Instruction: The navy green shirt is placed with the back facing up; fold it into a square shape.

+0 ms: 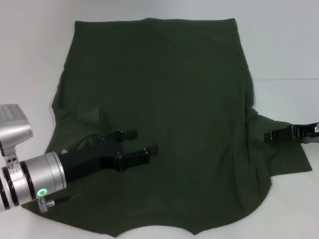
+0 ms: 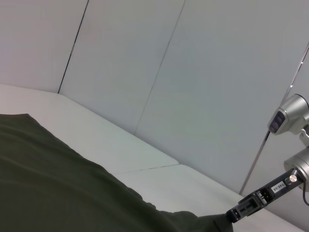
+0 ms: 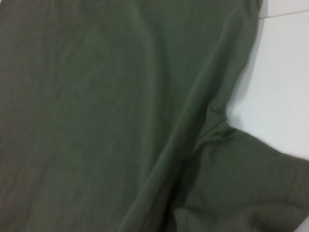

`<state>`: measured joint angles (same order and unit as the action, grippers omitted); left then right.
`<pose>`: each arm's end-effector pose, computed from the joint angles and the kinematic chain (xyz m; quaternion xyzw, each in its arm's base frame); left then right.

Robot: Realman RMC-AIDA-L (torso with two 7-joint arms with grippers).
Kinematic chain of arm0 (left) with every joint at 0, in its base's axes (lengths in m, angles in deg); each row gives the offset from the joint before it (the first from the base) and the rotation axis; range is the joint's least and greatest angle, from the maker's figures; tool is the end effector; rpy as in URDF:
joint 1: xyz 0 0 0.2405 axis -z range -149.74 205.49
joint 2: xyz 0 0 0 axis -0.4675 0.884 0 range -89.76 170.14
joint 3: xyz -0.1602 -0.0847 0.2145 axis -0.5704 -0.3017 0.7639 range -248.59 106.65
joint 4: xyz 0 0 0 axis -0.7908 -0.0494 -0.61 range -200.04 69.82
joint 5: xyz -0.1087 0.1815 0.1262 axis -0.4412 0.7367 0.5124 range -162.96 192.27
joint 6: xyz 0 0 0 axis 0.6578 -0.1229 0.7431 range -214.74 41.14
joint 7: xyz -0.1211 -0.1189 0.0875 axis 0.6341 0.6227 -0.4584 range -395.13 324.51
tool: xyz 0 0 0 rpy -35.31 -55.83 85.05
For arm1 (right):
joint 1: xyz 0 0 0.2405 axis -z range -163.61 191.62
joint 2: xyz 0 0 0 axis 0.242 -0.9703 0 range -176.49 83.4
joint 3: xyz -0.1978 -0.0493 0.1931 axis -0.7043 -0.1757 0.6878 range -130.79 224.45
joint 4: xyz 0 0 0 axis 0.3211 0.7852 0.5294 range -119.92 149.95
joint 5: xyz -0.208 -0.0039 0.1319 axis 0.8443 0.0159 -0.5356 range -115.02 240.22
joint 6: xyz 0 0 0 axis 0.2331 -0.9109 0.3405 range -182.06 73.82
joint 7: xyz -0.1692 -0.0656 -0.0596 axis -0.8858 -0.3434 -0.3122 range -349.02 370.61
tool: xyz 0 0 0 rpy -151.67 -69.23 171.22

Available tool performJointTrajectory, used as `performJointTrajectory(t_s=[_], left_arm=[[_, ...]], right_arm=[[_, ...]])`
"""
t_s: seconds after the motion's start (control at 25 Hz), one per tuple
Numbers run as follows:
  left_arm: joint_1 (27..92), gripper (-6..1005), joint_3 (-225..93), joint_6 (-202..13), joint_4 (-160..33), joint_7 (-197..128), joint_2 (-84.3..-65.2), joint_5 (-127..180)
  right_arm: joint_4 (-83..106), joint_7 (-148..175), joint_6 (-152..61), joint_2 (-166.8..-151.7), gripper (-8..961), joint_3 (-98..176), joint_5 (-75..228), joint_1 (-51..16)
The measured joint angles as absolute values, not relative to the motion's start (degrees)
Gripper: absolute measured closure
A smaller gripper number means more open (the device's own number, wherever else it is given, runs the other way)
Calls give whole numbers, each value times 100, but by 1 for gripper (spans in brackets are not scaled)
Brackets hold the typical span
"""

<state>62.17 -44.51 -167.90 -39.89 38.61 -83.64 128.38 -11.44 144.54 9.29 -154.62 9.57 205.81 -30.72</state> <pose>-0.2715 0.3987 -0.1003 -0.8824 -0.2901 -0.3272 0.1739 0.3542 0.4871 0.0027 -0.7730 0.5791 0.0453 0.2551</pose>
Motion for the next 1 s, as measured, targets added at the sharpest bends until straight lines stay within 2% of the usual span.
performJointTrajectory(t_s=[0.36,0.48,1.0], left_arm=[[6221,92,-4464,-16801,-3989,3861,-8364,12833],[6227,92,-4463,-16801,-3989,3861,-8364,12829],[6213,91,-4484,-16854,-3989,3861,-8364,12829]], right_arm=[[-1142,14580,948,-15435,180,927,20587,-3082],[-1144,14594,933,-15432,384,923,20593,-3070],[-1144,14552,924,-15418,685,945,20578,-3032]])
